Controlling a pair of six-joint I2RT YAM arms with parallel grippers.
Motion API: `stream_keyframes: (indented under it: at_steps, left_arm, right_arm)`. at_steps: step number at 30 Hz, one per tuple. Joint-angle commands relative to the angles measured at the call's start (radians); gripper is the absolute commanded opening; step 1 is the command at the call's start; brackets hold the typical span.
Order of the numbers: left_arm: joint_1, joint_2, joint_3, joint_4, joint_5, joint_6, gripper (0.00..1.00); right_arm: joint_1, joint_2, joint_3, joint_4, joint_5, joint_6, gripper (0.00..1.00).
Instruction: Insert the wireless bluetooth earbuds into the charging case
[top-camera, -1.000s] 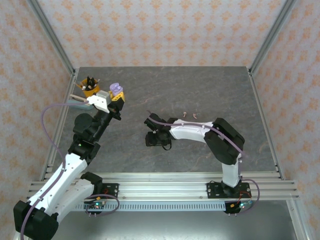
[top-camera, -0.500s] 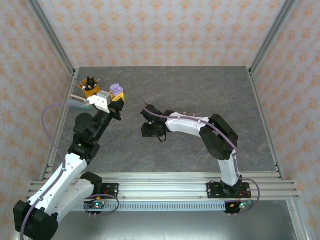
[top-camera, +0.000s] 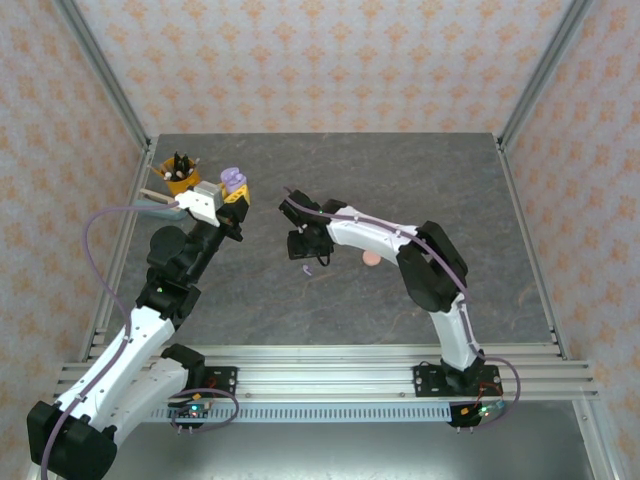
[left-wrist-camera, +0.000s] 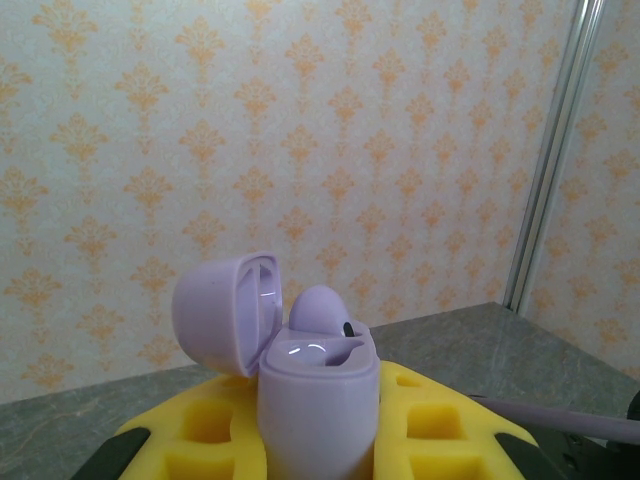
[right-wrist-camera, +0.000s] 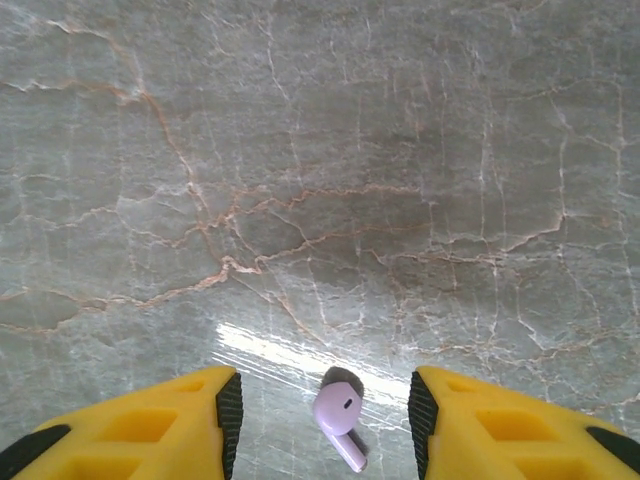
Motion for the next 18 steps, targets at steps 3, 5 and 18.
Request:
stream_keyframes:
  at_steps: [3, 5, 18]
  left_arm:
    - [0.006, -0.017, 0.002, 0.002, -0.002, 0.001, 0.00]
    - [0.006, -0.017, 0.000, 0.001, -0.003, 0.001, 0.00]
    - [0.005, -0.022, -0.027, 0.024, -0.009, -0.009, 0.00]
  right_arm:
    - [0.029, 0.051, 0.065, -0.152, 0.084, 0.019, 0.49]
    - [0.040, 0.061, 0.069, -0.166, 0.103, 0.040, 0.50]
    - [0.074, 0.120, 0.088, -0.178, 0.116, 0.094, 0.46]
